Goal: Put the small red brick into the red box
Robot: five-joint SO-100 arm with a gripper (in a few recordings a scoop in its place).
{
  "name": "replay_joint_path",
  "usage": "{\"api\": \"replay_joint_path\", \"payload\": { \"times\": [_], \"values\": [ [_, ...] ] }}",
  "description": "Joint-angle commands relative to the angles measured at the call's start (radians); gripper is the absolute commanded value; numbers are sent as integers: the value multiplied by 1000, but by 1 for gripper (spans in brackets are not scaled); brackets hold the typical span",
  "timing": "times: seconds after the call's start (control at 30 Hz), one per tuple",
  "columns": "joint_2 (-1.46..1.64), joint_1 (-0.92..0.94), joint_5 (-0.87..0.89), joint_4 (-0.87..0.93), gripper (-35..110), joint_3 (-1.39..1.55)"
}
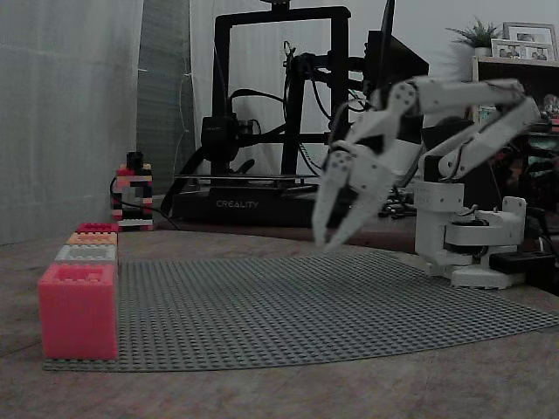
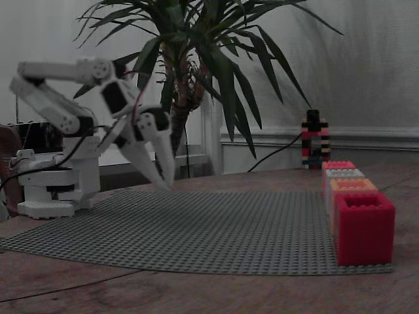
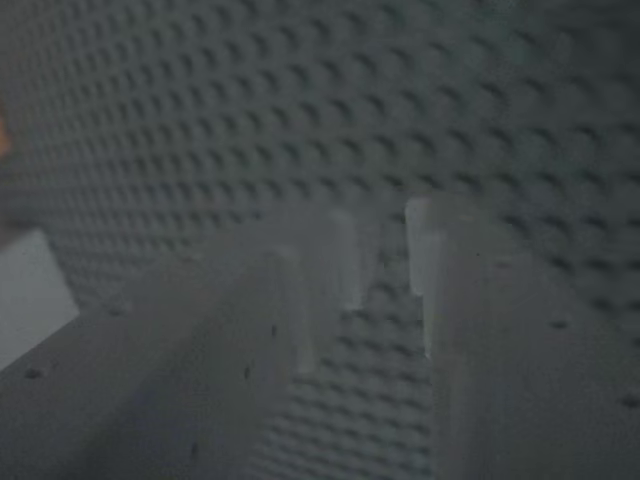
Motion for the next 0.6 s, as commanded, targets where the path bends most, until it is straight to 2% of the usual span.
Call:
{"api": "replay_joint_path", "payload": {
  "times": [0.0,0.2,0.57],
  "values": [
    [290,-26,-6,81,0,67],
    [488,-29,-5,202,0,152],
    [535,-31,25,318,0,141]
  ]
}}
